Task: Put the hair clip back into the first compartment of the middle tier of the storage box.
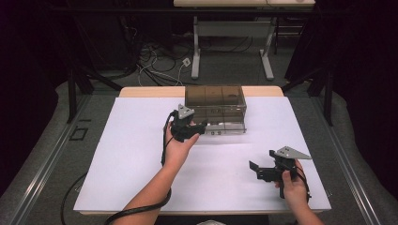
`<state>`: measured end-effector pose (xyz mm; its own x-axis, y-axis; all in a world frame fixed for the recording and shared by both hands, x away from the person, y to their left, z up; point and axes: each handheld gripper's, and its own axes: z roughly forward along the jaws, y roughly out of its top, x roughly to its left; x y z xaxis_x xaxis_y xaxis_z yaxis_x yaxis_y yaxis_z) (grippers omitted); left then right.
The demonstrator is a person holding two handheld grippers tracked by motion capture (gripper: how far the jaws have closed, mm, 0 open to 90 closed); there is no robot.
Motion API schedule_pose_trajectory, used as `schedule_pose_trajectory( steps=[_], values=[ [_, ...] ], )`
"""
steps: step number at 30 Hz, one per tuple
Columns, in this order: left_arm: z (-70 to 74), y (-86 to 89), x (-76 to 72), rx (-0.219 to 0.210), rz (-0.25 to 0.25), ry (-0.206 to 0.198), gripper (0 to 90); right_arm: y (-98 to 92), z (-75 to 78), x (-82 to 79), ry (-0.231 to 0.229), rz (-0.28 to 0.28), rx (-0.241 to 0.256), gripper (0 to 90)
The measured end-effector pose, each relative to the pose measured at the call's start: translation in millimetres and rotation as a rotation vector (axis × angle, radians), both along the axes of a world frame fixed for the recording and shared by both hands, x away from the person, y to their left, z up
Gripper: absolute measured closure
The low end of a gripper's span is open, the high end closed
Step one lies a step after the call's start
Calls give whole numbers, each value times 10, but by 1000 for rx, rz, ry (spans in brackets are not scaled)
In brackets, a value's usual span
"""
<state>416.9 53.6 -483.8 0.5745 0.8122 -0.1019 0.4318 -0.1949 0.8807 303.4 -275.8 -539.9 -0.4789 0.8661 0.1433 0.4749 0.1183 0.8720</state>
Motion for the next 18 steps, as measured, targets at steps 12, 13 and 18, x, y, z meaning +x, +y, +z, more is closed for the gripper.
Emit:
schedule_pose_trajectory(
  steps=[12,13,18],
  values=[
    [34,6,-38,-15,-6,-3,295,6,6,12,-4,0,8,23],
    [34,3,-41,-15,-6,-2,296,5,7,12,-5,0,7,23],
    [19,-8,-54,-10,-32,11,298,7,9,9,-3,-1,9,23]
  ],
)
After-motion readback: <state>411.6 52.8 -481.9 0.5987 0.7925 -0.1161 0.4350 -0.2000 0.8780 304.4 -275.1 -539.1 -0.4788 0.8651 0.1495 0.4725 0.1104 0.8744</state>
